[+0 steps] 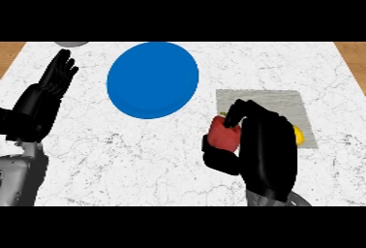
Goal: Pick the bell pepper from the placemat and place it in the plate
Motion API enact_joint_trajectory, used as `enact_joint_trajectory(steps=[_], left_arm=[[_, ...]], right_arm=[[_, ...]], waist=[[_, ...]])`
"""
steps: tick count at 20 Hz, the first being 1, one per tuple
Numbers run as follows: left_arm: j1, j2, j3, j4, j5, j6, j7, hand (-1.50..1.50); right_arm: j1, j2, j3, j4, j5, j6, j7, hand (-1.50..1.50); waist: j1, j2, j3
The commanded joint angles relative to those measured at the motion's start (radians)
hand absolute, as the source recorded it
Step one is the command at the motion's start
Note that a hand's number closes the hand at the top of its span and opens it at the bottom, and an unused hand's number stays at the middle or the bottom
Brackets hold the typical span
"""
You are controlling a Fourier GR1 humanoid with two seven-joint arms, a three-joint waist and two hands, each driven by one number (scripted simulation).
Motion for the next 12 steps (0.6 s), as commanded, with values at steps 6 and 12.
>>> enact_joint_trajectory(steps=[6, 12], left_arm=[[-0.048, 0.005, 0.016, 0.005, 0.015, -0.03, 0.036, 0.0], [-0.045, -0.043, -0.028, -0.007, -0.034, 0.004, 0.024, 0.0]], right_arm=[[-0.428, 0.023, 0.003, 0.354, -0.183, -0.162, 0.125, 1.5], [-0.593, 0.024, -0.068, 0.651, -0.328, -0.335, 0.032, 1.5]], waist=[[0.02, 0.005, 0.0], [0.031, 0.011, 0.0]])
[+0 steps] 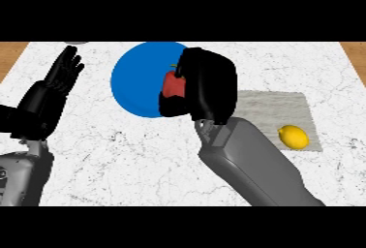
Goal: Pick the bell pepper from the placemat and place it in the plate
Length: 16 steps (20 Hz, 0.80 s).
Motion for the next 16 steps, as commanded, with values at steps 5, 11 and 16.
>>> enact_joint_trajectory(steps=[5, 11, 16], left_arm=[[-0.008, -0.01, -0.012, 0.004, -0.012, -0.009, -0.007, 0.0], [-0.055, 0.012, 0.011, 0.037, 0.022, -0.055, -0.012, 0.0], [-0.033, -0.038, -0.038, 0.043, -0.029, -0.024, -0.06, 0.0]], right_arm=[[-0.239, 0.004, -0.06, 0.438, -0.204, -0.257, -0.046, 1.5], [-0.364, 0.005, -0.026, 0.727, -0.298, -0.368, -0.112, 1.5], [-0.416, 0.005, 0.015, 0.891, -0.362, -0.414, -0.172, 1.5]], waist=[[0.034, 0.011, 0.0], [0.051, 0.017, -0.001], [0.079, 0.026, -0.002]])
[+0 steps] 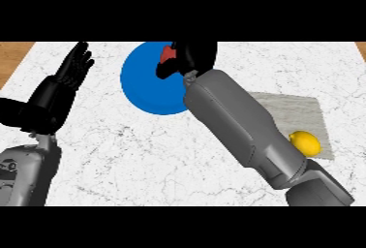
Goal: Pick the bell pepper from the placemat and place it in the plate
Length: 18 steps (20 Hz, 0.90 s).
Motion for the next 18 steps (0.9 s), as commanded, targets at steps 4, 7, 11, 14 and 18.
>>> enact_joint_trajectory(steps=[4, 7, 11, 14, 18], left_arm=[[-0.021, -0.022, -0.029, 0.003, -0.021, 0.002, -0.013, 0.0], [-0.028, -0.005, -0.02, -0.007, 0.003, -0.025, 0.008, 0.0], [-0.05, -0.031, -0.039, 0.011, -0.012, -0.011, -0.001, 0.0], [-0.063, -0.031, -0.03, 0.012, 0.005, -0.019, 0.008, 0.0], [-0.076, -0.019, -0.028, 0.018, -0.015, -0.013, 0.006, 0.0]], right_arm=[[-0.033, 0.002, -0.012, 0.194, -0.125, -0.123, -0.07, 1.5], [-0.053, 0.002, -0.044, 0.256, -0.16, -0.155, -0.074, -1.5], [-0.049, 0.002, -0.075, 0.25, -0.252, -0.187, -0.171, -1.5], [-0.005, 0.002, -0.075, 0.231, -0.29, -0.282, -0.272, -1.5], [-0.014, 0.002, -0.107, 0.219, -0.337, -0.386, -0.362, -1.5]], waist=[[0.034, 0.012, 0.0], [0.061, 0.019, 0.0], [0.069, 0.025, 0.002], [0.075, 0.026, 0.002], [0.065, 0.023, 0.003]])
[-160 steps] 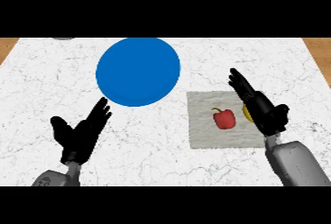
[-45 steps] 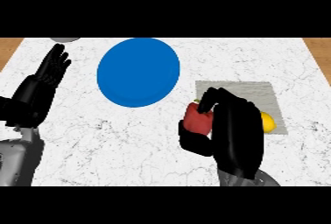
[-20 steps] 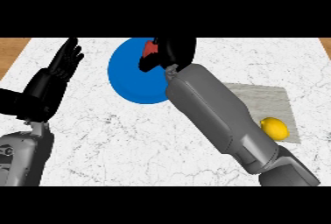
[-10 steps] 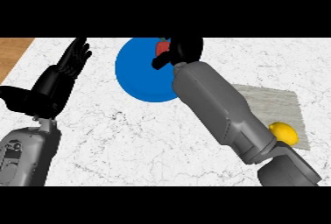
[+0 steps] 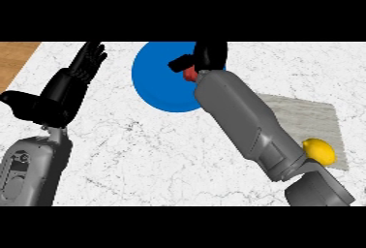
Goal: Pick the bell pepper from the placemat and place it in the plate
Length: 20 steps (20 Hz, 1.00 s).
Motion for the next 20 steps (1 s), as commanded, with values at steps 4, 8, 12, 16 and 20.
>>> enact_joint_trajectory(steps=[4, 8, 12, 16, 20], left_arm=[[0.002, -0.018, -0.01, 0.008, -0.023, 0.021, -0.01, 0.0], [0.022, 0.005, 0.022, 0.003, -0.013, 0.023, 0.014, 0.0], [0.093, 0.054, 0.079, -0.011, 0.02, -0.015, -0.025, 0.0], [0.085, 0.021, 0.066, -0.003, -0.002, 0.021, 0.008, 0.0], [0.158, 0.033, 0.076, -0.104, 0.007, 0.012, 0.035, 0.0]], right_arm=[[-0.029, 0.0, -0.086, -0.034, -0.126, -0.168, -0.137, -1.5], [0.016, 0.0, -0.112, -0.062, -0.208, -0.226, -0.235, -1.5], [0.073, 0.0, -0.138, -0.099, -0.284, -0.251, -0.331, -1.5], [0.102, 0.0, -0.199, -0.124, -0.343, -0.228, -0.421, -1.5], [0.288, 0.0, -0.125, -0.265, -0.351, -0.213, -0.524, -1.5]], waist=[[-0.013, -0.006, 0.001], [-0.051, -0.022, 0.001], [-0.084, -0.034, 0.0], [-0.122, -0.041, 0.0], [-0.144, -0.052, 0.0]])
